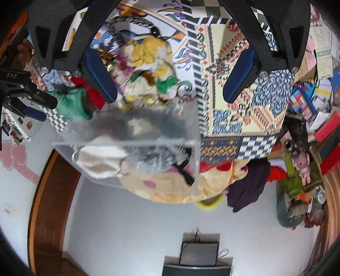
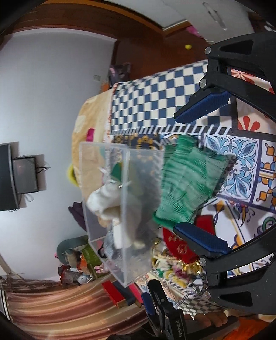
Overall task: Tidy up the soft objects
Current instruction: 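Grasp the green knit glove with the right tool while the left tool grasps the yellow floral cloth, then carry the glove and floral cloth over the clear box and open both tools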
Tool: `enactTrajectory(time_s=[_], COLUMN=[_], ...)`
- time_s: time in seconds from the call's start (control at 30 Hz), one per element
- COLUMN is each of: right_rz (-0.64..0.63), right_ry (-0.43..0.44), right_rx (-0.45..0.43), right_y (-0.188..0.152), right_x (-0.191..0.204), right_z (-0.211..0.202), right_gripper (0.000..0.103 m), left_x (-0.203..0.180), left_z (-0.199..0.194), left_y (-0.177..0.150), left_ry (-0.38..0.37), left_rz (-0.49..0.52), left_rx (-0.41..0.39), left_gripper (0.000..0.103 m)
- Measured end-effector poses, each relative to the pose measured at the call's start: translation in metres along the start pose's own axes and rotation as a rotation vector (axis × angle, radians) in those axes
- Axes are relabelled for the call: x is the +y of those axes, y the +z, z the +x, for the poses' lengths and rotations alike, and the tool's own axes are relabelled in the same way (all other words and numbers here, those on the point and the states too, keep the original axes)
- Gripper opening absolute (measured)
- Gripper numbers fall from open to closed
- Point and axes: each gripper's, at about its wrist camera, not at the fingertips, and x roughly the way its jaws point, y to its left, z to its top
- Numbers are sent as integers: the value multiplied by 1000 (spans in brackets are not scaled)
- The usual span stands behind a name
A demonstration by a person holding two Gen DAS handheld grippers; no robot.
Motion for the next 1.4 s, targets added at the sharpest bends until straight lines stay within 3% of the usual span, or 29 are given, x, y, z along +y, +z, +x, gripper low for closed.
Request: enactTrajectory(time_s=[0.13, 0.43, 0.6, 0.77, 0.87, 1.4], right_rz=[23, 1, 0, -2, 0, -19], right_ry=[18, 23, 43, 50, 53, 57], right_rx=[60, 83, 79, 63, 46, -107], right_y=[-5, -9, -9, -7, -6, 15], right_x=[-4, 0, 3, 2, 3, 5], right_z=[12, 14, 15, 11, 4, -41], right_gripper=[86, 56, 36, 26, 23, 21], left_x=[2, -1, -6, -14, -21, -33], left_z=[9, 25, 24, 23, 16, -53], left_y=[-8, -16, -18, -20, -22, 1], left_ry=[9, -5, -9, -26, -34, -55], left_rz=[-8, -7, 11, 42, 46, 67], left_rx=[33, 99, 85, 83, 69, -113], left_gripper=[100, 71, 44, 18, 10, 6])
